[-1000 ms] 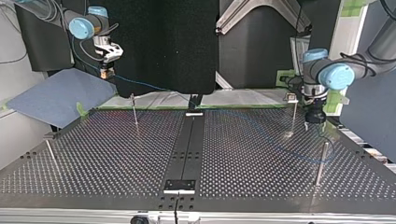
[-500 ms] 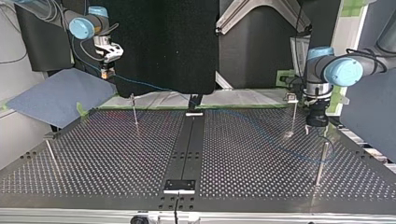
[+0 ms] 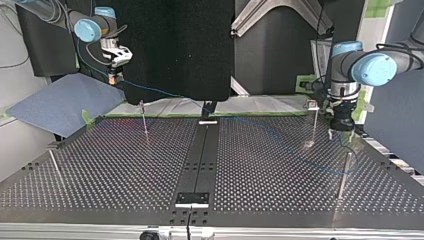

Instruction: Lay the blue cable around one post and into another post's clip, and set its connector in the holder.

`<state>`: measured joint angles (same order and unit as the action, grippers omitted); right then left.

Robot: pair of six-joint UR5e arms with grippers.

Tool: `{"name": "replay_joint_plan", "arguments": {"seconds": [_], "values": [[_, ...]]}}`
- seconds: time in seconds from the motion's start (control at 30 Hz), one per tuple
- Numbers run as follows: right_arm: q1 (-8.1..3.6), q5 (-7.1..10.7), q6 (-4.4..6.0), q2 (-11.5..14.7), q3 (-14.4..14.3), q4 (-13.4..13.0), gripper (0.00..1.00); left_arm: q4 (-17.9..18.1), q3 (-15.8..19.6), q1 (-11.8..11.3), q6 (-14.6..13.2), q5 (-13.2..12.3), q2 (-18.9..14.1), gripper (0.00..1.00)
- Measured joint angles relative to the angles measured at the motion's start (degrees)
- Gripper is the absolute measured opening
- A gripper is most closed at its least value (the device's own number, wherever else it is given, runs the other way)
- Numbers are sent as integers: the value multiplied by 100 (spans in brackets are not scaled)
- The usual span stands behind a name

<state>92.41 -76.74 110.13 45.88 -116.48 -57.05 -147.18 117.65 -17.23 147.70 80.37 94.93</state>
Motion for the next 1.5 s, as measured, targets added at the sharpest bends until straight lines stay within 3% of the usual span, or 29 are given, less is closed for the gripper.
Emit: {"name": "replay_joint_plan", "arguments": {"seconds": [0.27, 0.67, 1.17, 1.5], "values": [[3, 0, -1, 1, 0, 0, 0, -272, 262, -14, -129, 13, -378, 100], [23, 2, 1, 1, 0, -2, 0, -896, 178, -122, -705, 35, -1010, 100], [49, 61, 80, 0, 2, -24, 0, -1736, -472, -259, -1546, 110, -1851, 100], [55, 148, 161, 0, 1, -38, 0, -2291, -1004, -247, -2101, 525, -2298, 100]]}}
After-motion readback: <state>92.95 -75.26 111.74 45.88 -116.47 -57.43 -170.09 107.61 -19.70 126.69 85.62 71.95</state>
